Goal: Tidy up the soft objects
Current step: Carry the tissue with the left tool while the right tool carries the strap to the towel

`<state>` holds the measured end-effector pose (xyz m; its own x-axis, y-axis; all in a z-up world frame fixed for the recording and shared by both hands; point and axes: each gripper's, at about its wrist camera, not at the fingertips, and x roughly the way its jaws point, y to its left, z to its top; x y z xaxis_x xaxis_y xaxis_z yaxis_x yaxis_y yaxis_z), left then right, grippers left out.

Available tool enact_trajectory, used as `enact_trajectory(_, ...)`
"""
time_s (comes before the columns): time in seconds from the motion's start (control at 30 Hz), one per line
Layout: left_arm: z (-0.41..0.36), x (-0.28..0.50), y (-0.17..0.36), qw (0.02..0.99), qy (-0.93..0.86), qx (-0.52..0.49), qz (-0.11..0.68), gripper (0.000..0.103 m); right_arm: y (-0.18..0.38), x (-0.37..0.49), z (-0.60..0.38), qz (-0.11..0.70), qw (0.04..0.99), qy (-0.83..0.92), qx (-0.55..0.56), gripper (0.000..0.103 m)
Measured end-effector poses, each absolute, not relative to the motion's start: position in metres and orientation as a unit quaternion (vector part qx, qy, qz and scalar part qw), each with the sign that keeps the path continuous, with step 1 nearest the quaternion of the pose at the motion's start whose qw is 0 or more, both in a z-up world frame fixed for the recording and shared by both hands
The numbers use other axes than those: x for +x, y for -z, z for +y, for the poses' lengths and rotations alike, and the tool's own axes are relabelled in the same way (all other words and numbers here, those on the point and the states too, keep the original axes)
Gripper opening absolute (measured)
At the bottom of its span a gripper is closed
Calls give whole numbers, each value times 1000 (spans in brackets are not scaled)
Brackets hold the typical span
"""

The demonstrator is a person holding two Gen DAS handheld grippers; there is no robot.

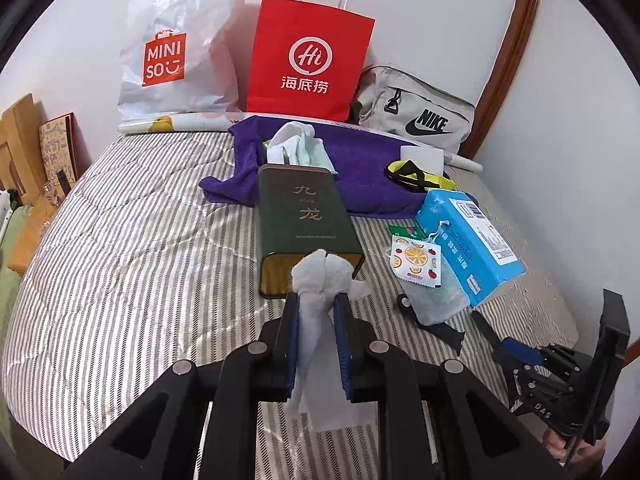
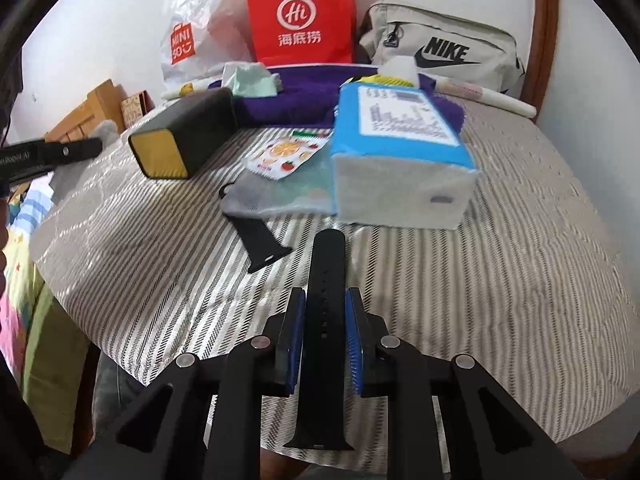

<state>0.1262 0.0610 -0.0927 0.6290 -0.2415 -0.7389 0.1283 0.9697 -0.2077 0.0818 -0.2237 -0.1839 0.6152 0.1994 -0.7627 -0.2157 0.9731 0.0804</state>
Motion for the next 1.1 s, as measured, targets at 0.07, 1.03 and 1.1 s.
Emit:
enact_trajectory(0.07,59,130,92,900,102,-68,419,16,178,82,-229,418,901,-113,-8,20)
enact_trajectory(1.03,45,178,83,898,89,-59,427,16,101,130,-244,346,929,-133,4,20)
enact_trajectory(1.1,47,184,81,898,85,-60,427,16,99,143,-240,346,928,-139,3,20)
